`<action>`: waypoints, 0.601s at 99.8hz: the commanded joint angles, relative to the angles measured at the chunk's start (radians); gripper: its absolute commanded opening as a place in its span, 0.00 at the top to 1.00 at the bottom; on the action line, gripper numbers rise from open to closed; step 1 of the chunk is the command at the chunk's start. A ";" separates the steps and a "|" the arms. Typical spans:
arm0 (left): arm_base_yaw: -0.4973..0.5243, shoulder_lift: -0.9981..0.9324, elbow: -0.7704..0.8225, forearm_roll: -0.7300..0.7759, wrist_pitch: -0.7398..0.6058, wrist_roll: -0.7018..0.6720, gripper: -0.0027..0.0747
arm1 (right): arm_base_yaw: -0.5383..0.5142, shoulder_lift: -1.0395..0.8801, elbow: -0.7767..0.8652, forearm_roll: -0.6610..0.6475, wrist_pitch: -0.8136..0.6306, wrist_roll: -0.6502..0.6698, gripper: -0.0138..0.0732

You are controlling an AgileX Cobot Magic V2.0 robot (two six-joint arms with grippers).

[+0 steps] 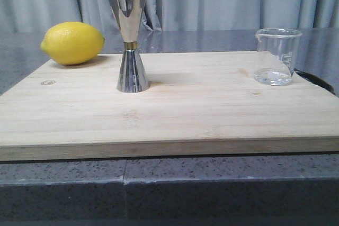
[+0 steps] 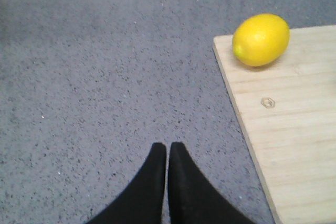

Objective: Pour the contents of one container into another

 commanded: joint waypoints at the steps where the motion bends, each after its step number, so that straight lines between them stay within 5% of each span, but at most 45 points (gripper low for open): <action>1: 0.070 -0.075 0.069 -0.046 -0.202 0.070 0.99 | 0.001 0.005 -0.028 -0.037 -0.058 -0.013 0.92; 22: 0.176 -0.288 0.349 -0.124 -0.494 0.104 0.99 | 0.001 0.005 -0.028 -0.037 -0.058 -0.013 0.92; 60: 0.181 -0.466 0.715 -0.138 -0.862 0.104 0.99 | 0.001 0.005 -0.028 -0.037 -0.058 -0.013 0.92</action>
